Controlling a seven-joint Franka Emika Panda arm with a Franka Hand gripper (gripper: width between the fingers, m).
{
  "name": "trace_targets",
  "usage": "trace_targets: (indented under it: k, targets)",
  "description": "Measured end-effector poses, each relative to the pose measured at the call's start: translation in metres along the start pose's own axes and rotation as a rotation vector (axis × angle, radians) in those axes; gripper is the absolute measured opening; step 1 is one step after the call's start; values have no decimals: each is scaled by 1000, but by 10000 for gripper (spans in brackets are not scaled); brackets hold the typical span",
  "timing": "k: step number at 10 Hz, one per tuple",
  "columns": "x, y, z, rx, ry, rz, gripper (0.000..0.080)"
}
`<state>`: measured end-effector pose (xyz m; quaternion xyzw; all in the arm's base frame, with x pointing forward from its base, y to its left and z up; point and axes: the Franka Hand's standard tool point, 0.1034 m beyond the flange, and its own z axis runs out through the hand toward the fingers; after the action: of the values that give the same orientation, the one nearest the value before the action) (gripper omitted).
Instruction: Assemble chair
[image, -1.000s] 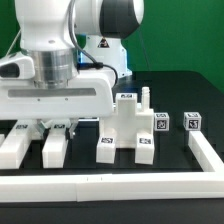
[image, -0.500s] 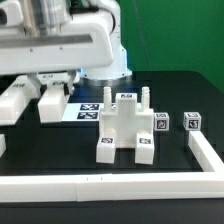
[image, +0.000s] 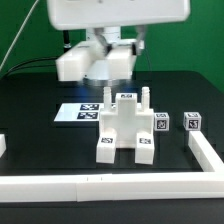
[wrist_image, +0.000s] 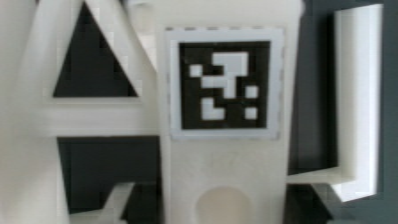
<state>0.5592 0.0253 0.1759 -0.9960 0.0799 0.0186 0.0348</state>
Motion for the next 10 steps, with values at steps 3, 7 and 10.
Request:
trace_targets:
  k: [3, 7, 10]
  targets:
    - [-8, -2, 13, -6, 2, -13, 284]
    - [-36, -19, 21, -45, -3, -79, 284]
    - [-49, -27, 40, -65, -16, -54, 284]
